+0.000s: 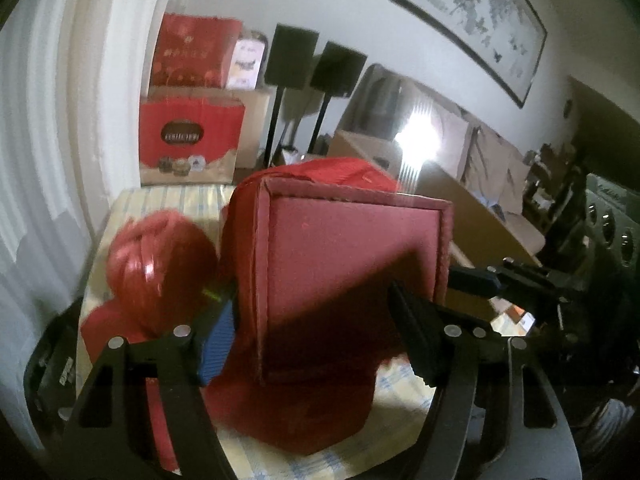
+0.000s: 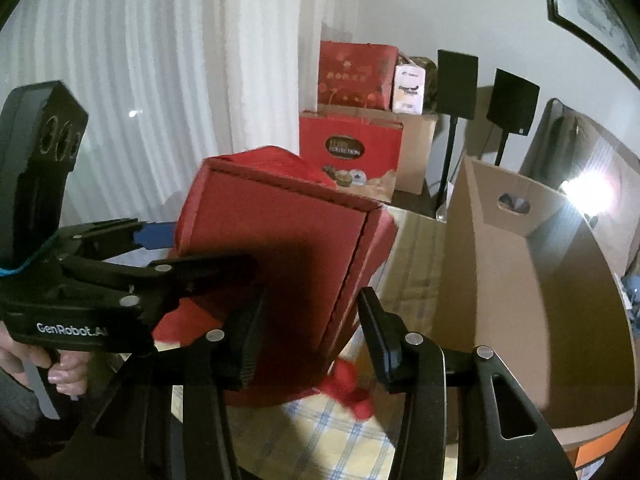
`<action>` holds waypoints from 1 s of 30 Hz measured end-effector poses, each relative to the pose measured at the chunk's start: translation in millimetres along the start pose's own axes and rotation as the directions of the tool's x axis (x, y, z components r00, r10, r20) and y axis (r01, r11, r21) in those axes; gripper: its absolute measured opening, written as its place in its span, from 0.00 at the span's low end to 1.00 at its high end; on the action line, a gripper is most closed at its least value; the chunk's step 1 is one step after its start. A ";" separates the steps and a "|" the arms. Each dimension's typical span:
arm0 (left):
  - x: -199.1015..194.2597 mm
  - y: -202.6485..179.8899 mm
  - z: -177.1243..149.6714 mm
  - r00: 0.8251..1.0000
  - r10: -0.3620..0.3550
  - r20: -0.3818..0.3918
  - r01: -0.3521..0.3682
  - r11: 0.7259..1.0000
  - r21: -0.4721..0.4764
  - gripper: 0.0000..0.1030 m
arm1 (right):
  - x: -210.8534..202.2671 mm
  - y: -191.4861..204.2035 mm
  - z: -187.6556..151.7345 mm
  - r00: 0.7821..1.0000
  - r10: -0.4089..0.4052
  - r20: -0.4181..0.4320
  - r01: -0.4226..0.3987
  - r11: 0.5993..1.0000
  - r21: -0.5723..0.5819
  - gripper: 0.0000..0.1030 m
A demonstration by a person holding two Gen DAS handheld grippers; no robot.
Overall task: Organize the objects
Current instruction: 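Lift the red gift box with both grippers and carry it toward the cardboard tray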
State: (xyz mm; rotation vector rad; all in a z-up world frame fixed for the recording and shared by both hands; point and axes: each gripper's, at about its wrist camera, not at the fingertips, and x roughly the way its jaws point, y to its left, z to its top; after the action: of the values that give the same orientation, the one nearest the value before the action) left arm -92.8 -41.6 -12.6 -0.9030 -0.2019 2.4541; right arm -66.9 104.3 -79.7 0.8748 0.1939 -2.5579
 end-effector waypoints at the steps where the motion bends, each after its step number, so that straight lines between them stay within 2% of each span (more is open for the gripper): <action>1: -1.5 -1.3 4.3 1.000 -0.001 0.004 0.001 1.000 -0.004 0.66 | -3.1 -5.4 4.2 1.000 0.022 0.007 -0.022 1.000 0.022 0.45; 5: -7.0 -4.6 22.4 0.999 -0.029 0.033 0.030 0.999 -0.020 0.66 | -14.6 -17.6 17.8 0.997 0.064 0.033 -0.066 0.996 0.066 0.45; 14: -18.8 -32.6 58.6 0.996 -0.030 0.080 0.027 0.999 0.029 0.66 | -49.6 -35.6 53.8 0.991 0.064 0.116 -0.074 0.994 0.078 0.45; 23: -20.6 -48.1 81.0 0.993 -0.081 0.086 0.082 0.997 -0.010 0.66 | -66.8 -54.6 75.1 0.992 0.056 0.110 -0.065 0.995 0.075 0.45; 30: 1.2 -66.2 100.3 0.992 -0.117 0.049 0.118 0.993 -0.028 0.66 | -71.5 -83.2 82.3 0.994 0.034 0.102 -0.045 0.994 0.104 0.45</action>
State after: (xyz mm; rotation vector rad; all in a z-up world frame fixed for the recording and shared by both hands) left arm -130.3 19.4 83.9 -0.8229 -0.3017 2.3702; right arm -98.0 182.4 28.7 0.7773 0.0107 -2.5871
